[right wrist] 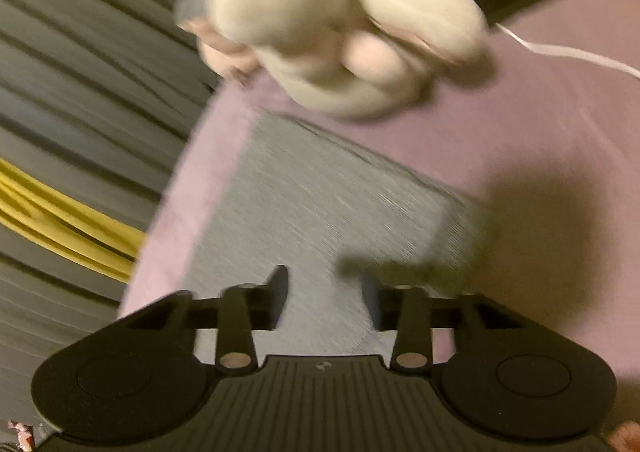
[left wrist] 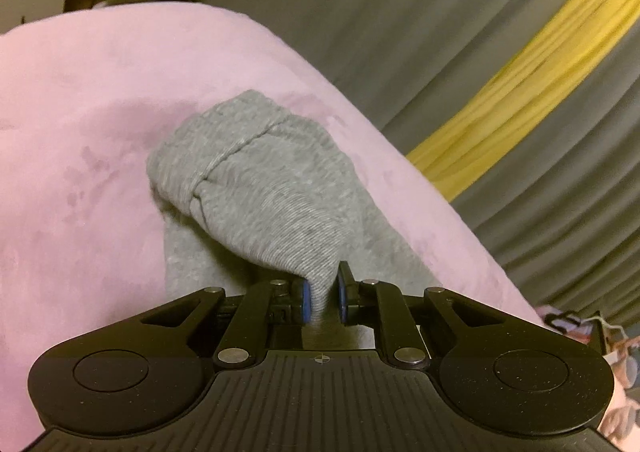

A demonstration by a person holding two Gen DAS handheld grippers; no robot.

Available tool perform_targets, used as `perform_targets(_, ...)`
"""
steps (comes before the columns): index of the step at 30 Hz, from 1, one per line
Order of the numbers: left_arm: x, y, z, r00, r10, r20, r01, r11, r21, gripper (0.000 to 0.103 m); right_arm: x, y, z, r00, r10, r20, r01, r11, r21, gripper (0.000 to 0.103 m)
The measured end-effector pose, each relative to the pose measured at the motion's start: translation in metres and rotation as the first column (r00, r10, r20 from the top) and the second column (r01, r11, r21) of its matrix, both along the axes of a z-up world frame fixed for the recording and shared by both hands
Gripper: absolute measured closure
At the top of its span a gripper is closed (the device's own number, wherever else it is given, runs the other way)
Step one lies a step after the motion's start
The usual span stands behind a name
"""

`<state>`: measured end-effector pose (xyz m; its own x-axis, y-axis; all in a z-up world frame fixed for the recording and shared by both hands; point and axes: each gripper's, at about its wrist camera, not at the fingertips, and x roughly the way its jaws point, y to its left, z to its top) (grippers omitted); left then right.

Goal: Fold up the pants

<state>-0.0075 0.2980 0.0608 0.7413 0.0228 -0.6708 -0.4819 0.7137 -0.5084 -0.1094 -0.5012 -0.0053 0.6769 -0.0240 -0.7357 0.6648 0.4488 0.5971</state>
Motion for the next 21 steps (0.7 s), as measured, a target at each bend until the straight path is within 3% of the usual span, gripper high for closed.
perform_targets(4,0.011,-0.002,-0.002,1.0,0.011,-0.004,-0.011,1.0,-0.019,0.088,-0.002,-0.006,-0.018,0.998,-0.034,-0.056,0.035,0.999,0.022,0.062)
perform_targets(9,0.011,0.001,-0.003,1.0,0.004,-0.009,-0.005,1.0,-0.021,0.088,0.001,-0.01,-0.032,0.998,-0.061,-0.016,0.062,0.998,0.023,0.062)
perform_targets(10,0.013,0.001,-0.005,1.0,0.005,-0.012,-0.005,1.0,-0.027,0.088,0.002,-0.01,-0.033,0.998,-0.06,0.005,0.06,0.998,0.019,0.064)
perform_targets(11,0.013,0.002,-0.006,1.0,0.006,-0.012,-0.007,0.999,-0.032,0.088,0.001,-0.008,-0.032,0.998,-0.061,0.016,0.06,0.998,0.014,0.076)
perform_targets(12,0.013,0.002,-0.006,1.0,0.008,-0.011,-0.009,0.999,-0.036,0.088,0.001,-0.007,-0.031,0.998,-0.061,0.025,0.061,0.998,0.003,0.08)
perform_targets(15,0.01,0.003,-0.005,1.0,0.008,-0.011,-0.008,0.999,-0.039,0.088,-0.007,-0.007,-0.027,0.996,-0.075,0.054,0.075,0.997,0.007,0.084)
perform_targets(19,0.012,0.003,-0.006,1.0,0.006,-0.014,-0.006,0.999,-0.038,0.088,-0.018,-0.014,-0.021,0.991,-0.117,0.06,0.117,0.993,0.017,0.081)
perform_targets(21,0.013,0.002,-0.007,1.0,0.009,-0.017,-0.009,0.999,-0.04,0.088,-0.021,-0.015,-0.02,0.993,-0.114,0.036,0.114,0.993,0.006,0.07)
